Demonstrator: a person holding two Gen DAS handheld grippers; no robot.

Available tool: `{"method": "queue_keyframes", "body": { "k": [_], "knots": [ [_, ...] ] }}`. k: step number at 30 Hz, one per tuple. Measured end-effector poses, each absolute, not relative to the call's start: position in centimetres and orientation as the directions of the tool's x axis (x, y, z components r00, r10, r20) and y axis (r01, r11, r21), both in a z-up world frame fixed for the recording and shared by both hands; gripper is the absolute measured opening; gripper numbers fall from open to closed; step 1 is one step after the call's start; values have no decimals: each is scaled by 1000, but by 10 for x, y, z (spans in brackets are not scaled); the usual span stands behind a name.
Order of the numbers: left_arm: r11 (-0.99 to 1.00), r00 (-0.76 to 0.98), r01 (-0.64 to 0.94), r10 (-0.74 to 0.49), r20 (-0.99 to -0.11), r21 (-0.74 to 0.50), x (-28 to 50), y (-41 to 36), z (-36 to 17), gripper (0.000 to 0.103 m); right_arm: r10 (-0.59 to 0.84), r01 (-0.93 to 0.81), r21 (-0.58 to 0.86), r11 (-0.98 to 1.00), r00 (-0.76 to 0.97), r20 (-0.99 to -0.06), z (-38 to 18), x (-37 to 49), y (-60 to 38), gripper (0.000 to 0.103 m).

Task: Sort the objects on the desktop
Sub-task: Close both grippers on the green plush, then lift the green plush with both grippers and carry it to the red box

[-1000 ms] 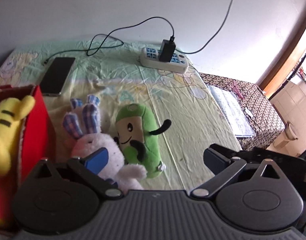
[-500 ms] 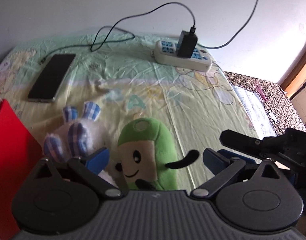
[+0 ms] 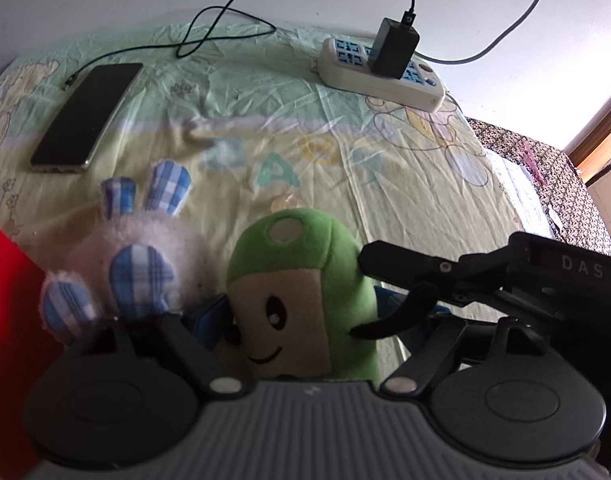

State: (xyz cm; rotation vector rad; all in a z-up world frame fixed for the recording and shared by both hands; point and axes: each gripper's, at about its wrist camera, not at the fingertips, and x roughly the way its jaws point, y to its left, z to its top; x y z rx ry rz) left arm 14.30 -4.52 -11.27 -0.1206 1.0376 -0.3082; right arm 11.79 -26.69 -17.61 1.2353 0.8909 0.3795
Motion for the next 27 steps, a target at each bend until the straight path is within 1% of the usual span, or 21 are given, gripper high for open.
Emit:
{"method": "queue_keyframes", "body": {
  "k": [1, 3, 5, 12, 23, 27],
  "knots": [
    [950, 469, 195, -310, -827, -245, 144, -46, -113, 84, 691, 207, 926, 315, 619, -374, -178, 119, -268, 42],
    [951, 468, 200, -303, -830, -234, 145, -48, -113, 84, 703, 223, 931, 291, 610, -366, -184, 120, -269, 49],
    [953, 467, 202, -295, -833, -224, 145, -50, -113, 84, 719, 242, 937, 250, 602, -348, -191, 119, -269, 50],
    [944, 450, 206, -325, -832, -258, 140, -54, -107, 84, 731, 273, 941, 201, 598, -329, -191, 109, -277, 49],
    [919, 462, 277, -384, -800, -281, 103, -77, -83, 84, 694, 242, 941, 236, 635, -338, -159, 68, -300, 50],
    [908, 470, 308, -405, -784, -285, 84, -82, -71, 84, 680, 218, 945, 244, 656, -327, -147, 46, -303, 50]
  ]
}}
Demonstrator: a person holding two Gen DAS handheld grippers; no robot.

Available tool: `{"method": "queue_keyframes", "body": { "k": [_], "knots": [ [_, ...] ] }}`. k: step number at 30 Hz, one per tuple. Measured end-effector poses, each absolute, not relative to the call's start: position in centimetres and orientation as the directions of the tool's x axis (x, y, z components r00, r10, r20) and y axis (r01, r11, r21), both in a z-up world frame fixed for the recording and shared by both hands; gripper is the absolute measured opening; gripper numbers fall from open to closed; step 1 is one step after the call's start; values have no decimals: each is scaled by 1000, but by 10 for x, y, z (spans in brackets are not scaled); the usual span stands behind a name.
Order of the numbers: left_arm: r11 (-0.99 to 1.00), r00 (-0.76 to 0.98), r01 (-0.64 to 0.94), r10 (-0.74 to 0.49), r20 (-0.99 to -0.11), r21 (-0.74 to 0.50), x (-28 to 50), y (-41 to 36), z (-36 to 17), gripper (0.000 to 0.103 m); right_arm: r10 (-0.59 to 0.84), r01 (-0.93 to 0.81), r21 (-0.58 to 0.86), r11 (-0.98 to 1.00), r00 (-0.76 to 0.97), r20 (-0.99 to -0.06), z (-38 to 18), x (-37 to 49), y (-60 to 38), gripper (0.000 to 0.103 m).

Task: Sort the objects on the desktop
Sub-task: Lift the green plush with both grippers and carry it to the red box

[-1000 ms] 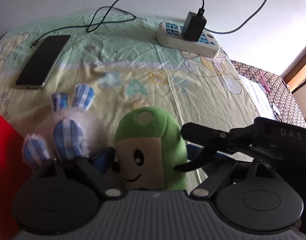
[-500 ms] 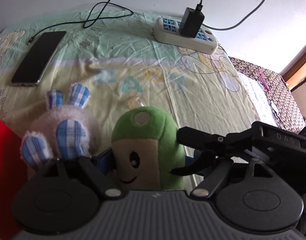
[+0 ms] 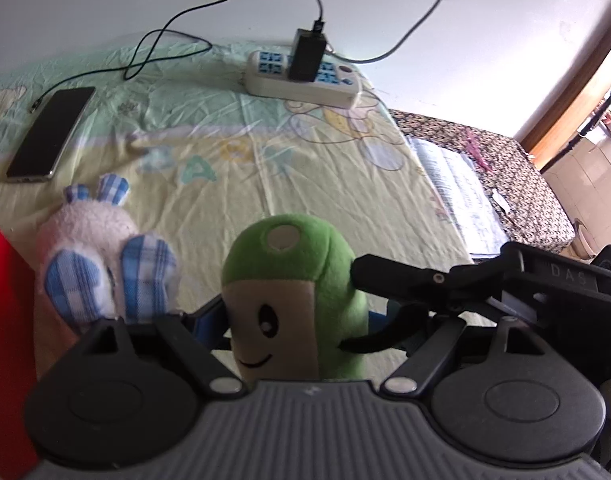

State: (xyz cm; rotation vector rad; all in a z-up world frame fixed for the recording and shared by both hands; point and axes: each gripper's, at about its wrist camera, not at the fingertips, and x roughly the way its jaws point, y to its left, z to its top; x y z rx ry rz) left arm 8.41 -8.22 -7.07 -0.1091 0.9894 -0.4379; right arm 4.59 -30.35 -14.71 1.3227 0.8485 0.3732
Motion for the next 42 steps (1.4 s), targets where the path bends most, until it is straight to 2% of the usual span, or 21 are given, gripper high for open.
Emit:
{"method": "queue_keyframes", "body": {
  "k": [12, 19, 31, 42],
  "knots": [
    [886, 509, 355, -452, -732, -300, 24, -67, -44, 83, 653, 135, 953, 272, 702, -286, -123, -7, -287, 54],
    [868, 557, 385, -490, -671, -315, -2, -35, -19, 83, 637, 52, 945, 322, 727, -257, -91, -24, -257, 55],
    [851, 624, 415, -524, -579, -323, -23, 60, 18, 83, 633, -41, 950, 311, 755, -174, -50, -38, -171, 61],
    [861, 716, 384, -506, -482, -333, -18, 159, 52, 83, 661, -196, 910, 365, 743, -105, -7, -12, -79, 61]
  ]
}}
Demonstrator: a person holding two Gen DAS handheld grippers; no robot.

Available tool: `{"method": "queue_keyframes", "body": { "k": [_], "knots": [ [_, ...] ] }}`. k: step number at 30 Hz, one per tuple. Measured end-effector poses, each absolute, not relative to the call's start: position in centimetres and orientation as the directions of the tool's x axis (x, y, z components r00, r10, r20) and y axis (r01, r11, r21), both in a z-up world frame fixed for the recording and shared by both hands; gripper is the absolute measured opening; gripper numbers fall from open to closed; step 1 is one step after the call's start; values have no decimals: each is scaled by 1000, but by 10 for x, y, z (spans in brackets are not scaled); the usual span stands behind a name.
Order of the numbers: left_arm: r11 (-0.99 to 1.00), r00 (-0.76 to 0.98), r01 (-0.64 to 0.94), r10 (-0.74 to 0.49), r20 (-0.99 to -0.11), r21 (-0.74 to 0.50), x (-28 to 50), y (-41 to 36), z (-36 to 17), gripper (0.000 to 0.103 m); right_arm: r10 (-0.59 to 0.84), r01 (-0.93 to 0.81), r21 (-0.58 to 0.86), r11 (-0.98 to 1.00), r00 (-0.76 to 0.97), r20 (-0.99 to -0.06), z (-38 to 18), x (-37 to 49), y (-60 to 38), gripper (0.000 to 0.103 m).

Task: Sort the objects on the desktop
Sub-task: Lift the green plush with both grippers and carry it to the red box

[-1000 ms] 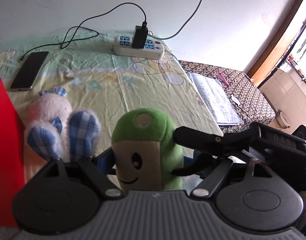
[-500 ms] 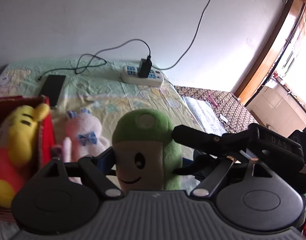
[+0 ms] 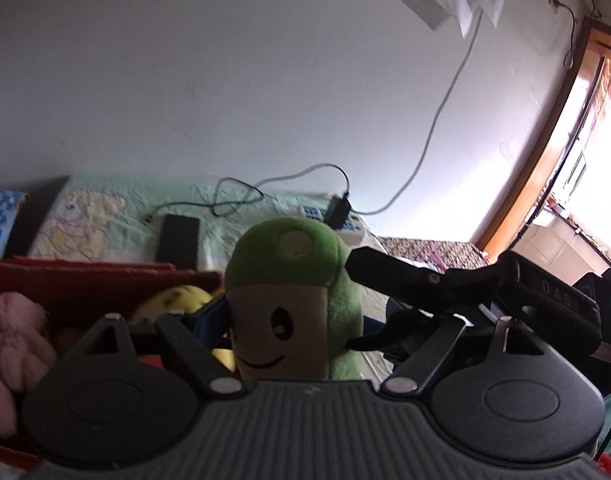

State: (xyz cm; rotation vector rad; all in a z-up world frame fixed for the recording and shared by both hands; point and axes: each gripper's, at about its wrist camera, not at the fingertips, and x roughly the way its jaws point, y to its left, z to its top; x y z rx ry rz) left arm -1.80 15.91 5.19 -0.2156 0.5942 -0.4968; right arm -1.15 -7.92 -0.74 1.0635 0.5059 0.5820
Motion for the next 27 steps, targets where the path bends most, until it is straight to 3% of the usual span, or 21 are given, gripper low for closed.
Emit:
{"method": "queue_keyframes", "body": {
  "k": [7, 13, 27],
  "knots": [
    [890, 774, 344, -449, -446, -300, -11, 219, 64, 83, 706, -271, 898, 346, 706, -59, 0, 13, -20, 61],
    [905, 785, 305, -415, -459, -297, 2, 260, 56, 83, 724, -273, 897, 349, 686, -73, -8, 33, 21, 61],
    [905, 666, 273, -422, -615, -325, 52, 293, -7, 83, 705, -119, 888, 443, 659, -263, -64, 66, 65, 60]
  ]
}}
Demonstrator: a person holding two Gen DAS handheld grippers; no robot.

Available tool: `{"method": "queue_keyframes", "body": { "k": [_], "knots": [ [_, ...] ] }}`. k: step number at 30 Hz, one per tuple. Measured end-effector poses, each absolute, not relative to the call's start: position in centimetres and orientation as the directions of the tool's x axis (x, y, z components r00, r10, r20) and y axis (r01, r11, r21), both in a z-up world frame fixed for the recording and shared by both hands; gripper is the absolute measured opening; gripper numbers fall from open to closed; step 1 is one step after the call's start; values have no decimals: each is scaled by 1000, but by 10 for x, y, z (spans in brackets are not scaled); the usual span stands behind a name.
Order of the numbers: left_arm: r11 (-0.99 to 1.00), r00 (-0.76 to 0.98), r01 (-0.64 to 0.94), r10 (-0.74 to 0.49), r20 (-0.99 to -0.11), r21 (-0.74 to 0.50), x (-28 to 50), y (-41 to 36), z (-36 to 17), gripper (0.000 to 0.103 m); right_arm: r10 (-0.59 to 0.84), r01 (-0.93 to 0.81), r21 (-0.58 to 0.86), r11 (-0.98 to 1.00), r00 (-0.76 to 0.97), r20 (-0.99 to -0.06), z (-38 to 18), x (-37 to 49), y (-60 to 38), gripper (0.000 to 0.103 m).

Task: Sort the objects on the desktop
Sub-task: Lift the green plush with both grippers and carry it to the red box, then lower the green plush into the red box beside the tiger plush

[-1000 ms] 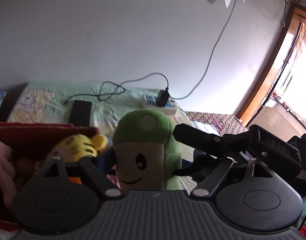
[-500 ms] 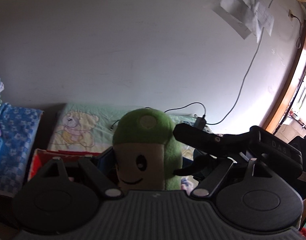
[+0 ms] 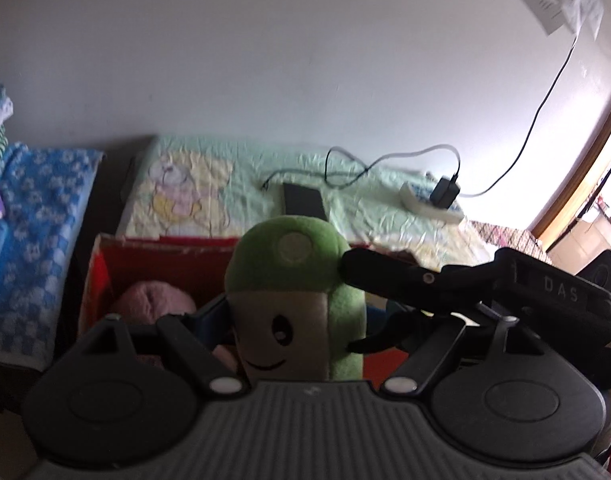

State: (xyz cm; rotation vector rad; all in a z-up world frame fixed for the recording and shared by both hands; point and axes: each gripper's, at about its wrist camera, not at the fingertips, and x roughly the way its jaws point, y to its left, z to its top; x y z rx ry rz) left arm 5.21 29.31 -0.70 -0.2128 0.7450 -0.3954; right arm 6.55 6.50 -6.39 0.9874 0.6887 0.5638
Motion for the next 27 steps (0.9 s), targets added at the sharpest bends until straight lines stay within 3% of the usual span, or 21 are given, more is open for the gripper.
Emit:
{"method": "queue_keyframes", "body": {
  "k": [10, 14, 22, 27],
  "knots": [
    [889, 589, 286, -458, -666, -358, 72, 293, -34, 86, 628, -99, 807, 582, 686, -369, -71, 67, 75, 56],
    [904, 585, 277, -428, -689, -327, 75, 290, -39, 86, 566, -90, 742, 664, 709, -420, -72, 72, 79, 44],
    [904, 592, 272, -428, -684, -330, 77, 299, -36, 88, 534, -93, 700, 708, 720, -444, -69, 73, 72, 43],
    [885, 561, 302, -466, -684, -355, 77, 293, -38, 80, 516, -90, 664, 742, 709, -481, -66, 73, 73, 39]
  ]
}}
